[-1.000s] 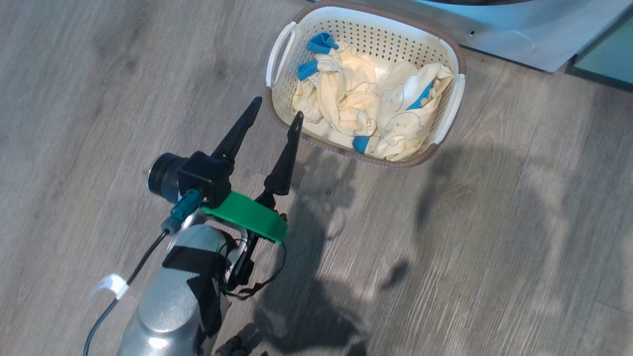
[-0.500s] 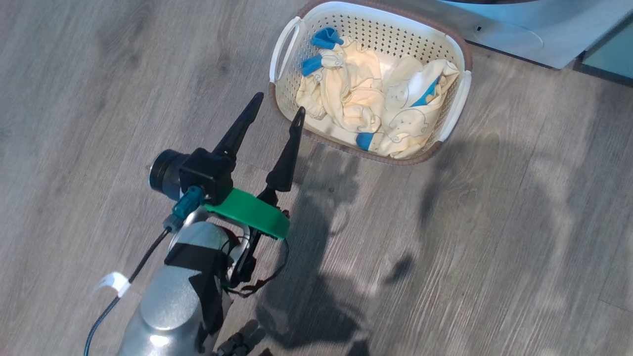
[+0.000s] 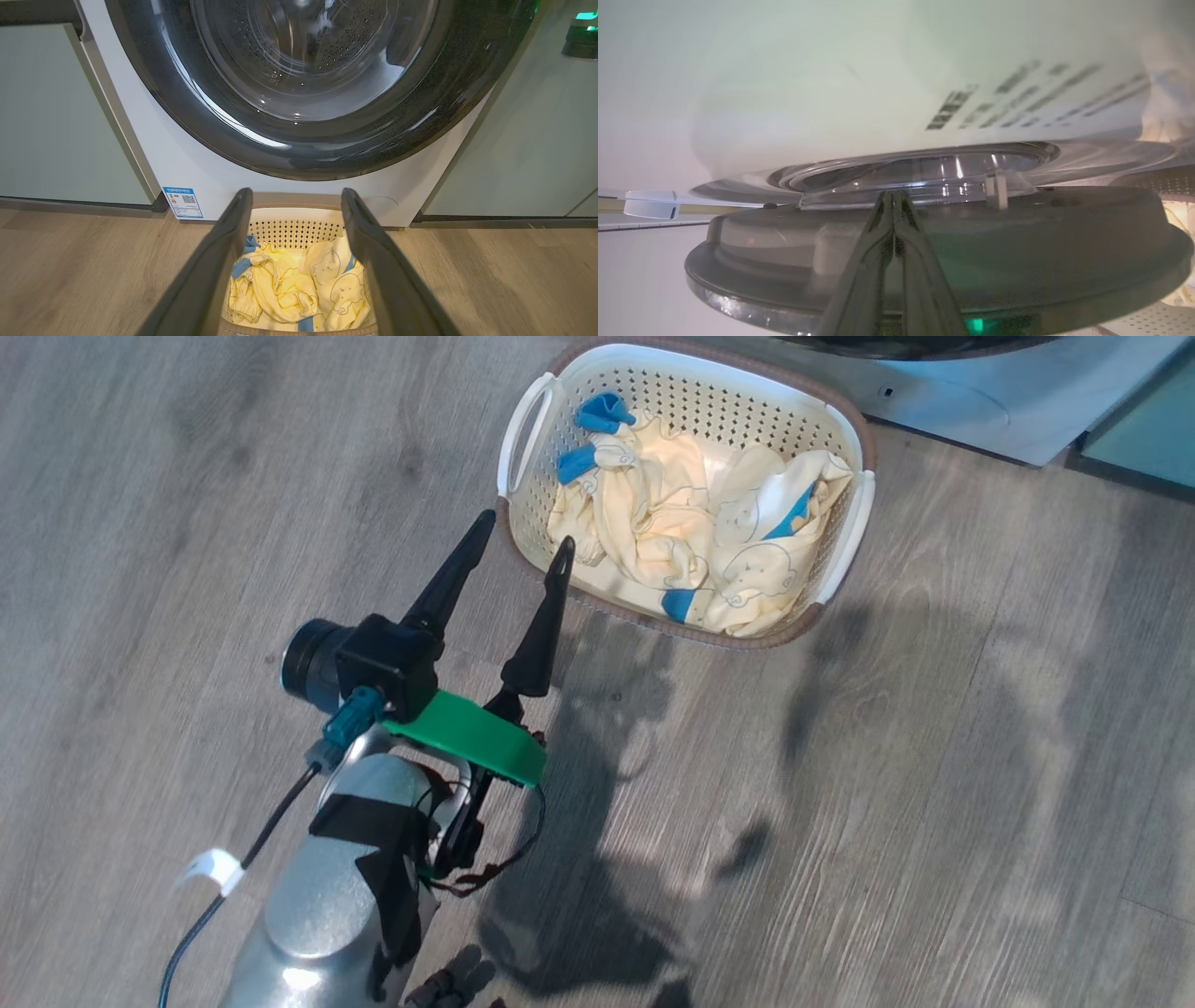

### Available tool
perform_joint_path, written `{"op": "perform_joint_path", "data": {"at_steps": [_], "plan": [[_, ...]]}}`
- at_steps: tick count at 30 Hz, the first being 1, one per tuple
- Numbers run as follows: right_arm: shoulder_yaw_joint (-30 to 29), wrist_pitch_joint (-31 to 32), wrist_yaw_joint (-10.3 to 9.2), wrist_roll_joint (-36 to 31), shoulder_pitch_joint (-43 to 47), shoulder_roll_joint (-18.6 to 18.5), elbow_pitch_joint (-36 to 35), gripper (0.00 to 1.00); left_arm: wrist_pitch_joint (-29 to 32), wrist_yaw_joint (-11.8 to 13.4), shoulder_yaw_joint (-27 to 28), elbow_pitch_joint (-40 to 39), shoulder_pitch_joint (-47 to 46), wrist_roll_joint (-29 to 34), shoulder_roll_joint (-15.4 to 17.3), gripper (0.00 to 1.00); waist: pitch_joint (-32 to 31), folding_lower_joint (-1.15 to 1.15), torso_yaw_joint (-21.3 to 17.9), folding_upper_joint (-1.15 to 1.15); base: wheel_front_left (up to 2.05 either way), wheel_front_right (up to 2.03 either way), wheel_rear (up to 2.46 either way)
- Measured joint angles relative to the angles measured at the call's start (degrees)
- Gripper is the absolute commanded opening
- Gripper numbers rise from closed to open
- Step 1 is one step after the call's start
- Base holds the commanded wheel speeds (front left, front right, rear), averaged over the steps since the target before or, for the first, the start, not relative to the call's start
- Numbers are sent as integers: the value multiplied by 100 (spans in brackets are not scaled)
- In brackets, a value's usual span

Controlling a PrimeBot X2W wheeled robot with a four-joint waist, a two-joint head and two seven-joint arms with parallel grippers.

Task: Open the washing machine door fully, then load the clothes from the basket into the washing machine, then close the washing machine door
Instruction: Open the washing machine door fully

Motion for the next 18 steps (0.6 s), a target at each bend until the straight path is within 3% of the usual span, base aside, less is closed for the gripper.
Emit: {"op": "perform_joint_path", "data": {"at_steps": [18], "plan": [[-41,1023,0,11,491,88,-300,0,0,25,37,42,-1,1,1,100,-138,0,-118,0,0,0,0]]}}
